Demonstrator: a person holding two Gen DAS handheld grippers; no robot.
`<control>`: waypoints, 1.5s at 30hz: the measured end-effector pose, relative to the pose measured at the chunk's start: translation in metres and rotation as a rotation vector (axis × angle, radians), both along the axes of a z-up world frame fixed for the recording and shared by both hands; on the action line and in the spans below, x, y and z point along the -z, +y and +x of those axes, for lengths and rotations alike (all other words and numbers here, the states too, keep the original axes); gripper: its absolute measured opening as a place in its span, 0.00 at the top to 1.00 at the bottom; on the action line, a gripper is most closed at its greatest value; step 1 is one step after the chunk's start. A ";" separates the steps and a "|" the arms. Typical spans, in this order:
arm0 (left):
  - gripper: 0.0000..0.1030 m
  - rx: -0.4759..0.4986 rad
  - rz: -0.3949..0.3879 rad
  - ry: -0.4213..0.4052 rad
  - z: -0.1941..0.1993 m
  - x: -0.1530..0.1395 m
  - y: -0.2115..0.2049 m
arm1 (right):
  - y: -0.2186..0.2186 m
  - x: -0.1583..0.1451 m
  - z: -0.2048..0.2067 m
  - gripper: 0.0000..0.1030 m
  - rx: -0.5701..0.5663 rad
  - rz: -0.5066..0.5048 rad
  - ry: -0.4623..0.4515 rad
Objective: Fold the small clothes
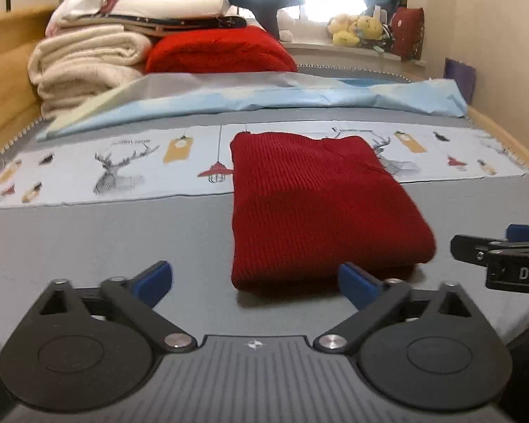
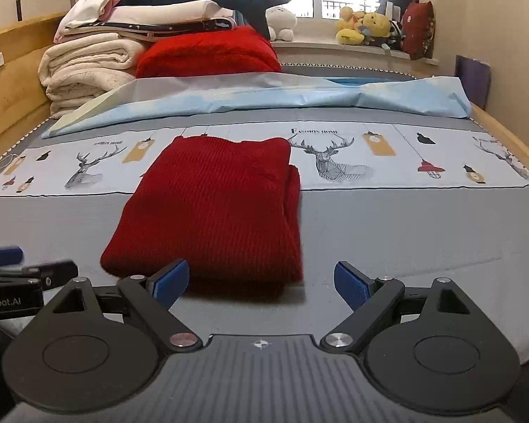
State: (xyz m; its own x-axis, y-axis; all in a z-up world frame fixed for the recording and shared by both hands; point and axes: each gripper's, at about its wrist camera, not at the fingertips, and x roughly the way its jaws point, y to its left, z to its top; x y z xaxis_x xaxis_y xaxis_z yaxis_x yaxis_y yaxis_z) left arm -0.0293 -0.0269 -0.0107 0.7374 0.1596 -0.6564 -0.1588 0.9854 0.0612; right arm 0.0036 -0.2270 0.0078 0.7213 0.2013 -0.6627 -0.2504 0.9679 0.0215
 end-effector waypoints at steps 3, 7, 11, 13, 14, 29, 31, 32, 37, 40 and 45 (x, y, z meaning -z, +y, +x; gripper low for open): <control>0.01 -0.009 -0.061 0.019 0.007 0.003 0.001 | 0.001 0.006 0.005 0.13 0.013 -0.002 0.008; 0.01 -0.008 -0.058 0.008 0.011 0.002 -0.001 | 0.003 0.010 0.007 0.09 -0.004 0.011 0.021; 0.01 -0.032 -0.073 0.031 0.015 0.008 0.004 | 0.003 0.010 0.010 0.01 0.014 0.043 -0.007; 0.01 -0.048 -0.082 0.043 0.017 0.010 0.008 | 0.004 0.010 0.013 0.01 0.021 0.032 -0.015; 0.01 -0.055 -0.084 0.041 0.018 0.011 0.009 | 0.005 0.011 0.013 0.01 0.021 0.030 -0.013; 0.01 -0.063 -0.084 0.017 0.015 0.010 0.013 | 0.020 0.008 0.013 0.01 -0.037 0.026 -0.030; 0.01 -0.057 -0.088 0.019 0.016 0.011 0.011 | 0.021 0.008 0.012 0.01 -0.044 0.022 -0.033; 0.01 -0.055 -0.089 0.019 0.015 0.011 0.011 | 0.022 0.008 0.012 0.01 -0.047 0.019 -0.036; 0.01 -0.055 -0.087 0.016 0.016 0.011 0.010 | 0.022 0.008 0.011 0.01 -0.051 0.013 -0.042; 0.01 -0.053 -0.082 0.022 0.017 0.012 0.009 | 0.022 0.008 0.011 0.01 -0.050 0.013 -0.042; 0.01 -0.053 -0.080 0.026 0.017 0.014 0.010 | 0.023 0.010 0.011 0.01 -0.050 0.005 -0.041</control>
State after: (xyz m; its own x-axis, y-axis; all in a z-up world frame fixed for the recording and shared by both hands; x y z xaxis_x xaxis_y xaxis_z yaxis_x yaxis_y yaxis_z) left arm -0.0122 -0.0173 -0.0244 0.7115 0.1446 -0.6877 -0.2105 0.9775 -0.0123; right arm 0.0142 -0.2040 -0.0017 0.7367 0.2413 -0.6317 -0.2995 0.9540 0.0151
